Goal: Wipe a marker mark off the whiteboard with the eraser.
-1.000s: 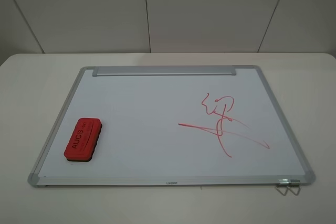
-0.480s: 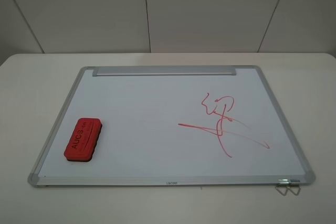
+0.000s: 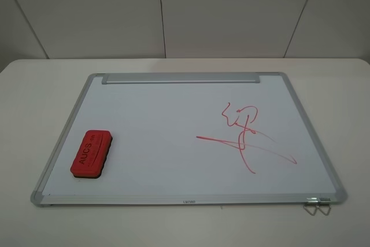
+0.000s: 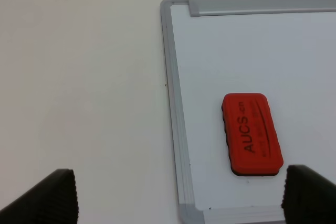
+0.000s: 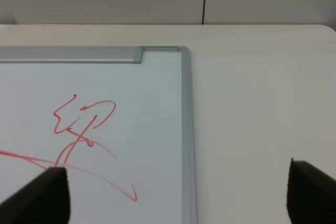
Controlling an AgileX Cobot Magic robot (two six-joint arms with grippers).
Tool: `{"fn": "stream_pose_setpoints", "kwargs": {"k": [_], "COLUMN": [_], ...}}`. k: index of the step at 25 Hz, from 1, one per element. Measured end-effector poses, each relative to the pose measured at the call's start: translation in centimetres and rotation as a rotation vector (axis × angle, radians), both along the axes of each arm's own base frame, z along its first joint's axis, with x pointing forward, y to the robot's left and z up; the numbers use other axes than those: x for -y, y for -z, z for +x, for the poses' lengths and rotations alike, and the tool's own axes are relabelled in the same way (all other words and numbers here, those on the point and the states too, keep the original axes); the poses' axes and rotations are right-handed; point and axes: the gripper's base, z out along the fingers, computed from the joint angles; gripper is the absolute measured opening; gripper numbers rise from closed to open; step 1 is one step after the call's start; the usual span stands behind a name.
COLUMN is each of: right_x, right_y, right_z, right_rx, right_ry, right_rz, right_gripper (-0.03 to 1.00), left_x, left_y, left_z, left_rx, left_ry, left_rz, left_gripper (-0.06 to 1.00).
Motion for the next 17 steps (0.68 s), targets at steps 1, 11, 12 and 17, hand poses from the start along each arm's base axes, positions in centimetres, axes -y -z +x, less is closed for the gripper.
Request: {"fn": "stream_pose_setpoints", "kwargs": {"k": [1,11,12,17], "right_x": [0.00,0.00,0.00,0.00], "right_y": [0.00,0.00,0.00,0.00], "right_z": [0.00,0.00,0.00,0.00], "right_rx": [0.000,0.000,0.000,0.000], "right_ry": [0.000,0.000,0.000,0.000], "right_rz": [0.000,0.000,0.000,0.000], "right_gripper": [0.71,0.71,0.71,0.71], "left_x": [0.03,0.19,0.19,0.19], "left_y": [0.00,0.00,0.00,0.00], "left_z": [0.00,-0.02,-0.02,-0.02], "left_rx": [0.000,-0.002,-0.002,-0.002], "left_ry": [0.001,0.011,0.011,0.011], "left_rz": [-0.003,-0.020,-0.020,-0.020], "left_gripper": [0.77,0.77,0.77,0.77]}}
